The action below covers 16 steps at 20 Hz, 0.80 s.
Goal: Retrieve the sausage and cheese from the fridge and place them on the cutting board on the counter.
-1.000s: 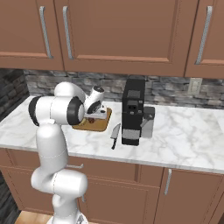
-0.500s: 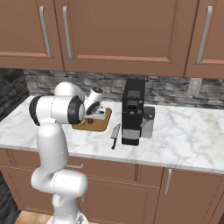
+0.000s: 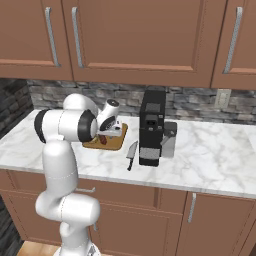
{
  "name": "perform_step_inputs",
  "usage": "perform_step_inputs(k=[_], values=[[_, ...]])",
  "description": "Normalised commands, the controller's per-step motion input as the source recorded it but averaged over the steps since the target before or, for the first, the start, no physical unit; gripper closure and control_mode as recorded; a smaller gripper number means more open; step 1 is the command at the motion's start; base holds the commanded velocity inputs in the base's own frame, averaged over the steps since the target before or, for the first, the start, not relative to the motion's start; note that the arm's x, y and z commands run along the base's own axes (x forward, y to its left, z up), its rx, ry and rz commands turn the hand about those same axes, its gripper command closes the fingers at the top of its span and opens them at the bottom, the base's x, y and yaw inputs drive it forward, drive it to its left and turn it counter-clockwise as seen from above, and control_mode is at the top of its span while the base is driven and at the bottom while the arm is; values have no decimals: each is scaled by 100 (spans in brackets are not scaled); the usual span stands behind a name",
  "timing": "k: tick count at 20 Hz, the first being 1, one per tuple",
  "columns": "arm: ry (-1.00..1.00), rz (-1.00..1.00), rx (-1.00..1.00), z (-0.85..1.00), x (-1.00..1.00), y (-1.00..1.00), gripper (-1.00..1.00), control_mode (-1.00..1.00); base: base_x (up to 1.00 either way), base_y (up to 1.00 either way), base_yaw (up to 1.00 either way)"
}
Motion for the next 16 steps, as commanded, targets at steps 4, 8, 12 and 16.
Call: perform_step_inputs(k=[4, 8, 12, 16], values=[[0, 0, 5, 10, 0, -2, -100, -100, 0, 0, 0], [-1, 0, 7, 33, -6, -8, -100, -100, 0, 0, 0], [-3, -2, 7, 36, -27, -13, -100, -100, 0, 0, 0], [-9, -5, 0, 18, -46, -10, -100, -100, 0, 0, 0]])
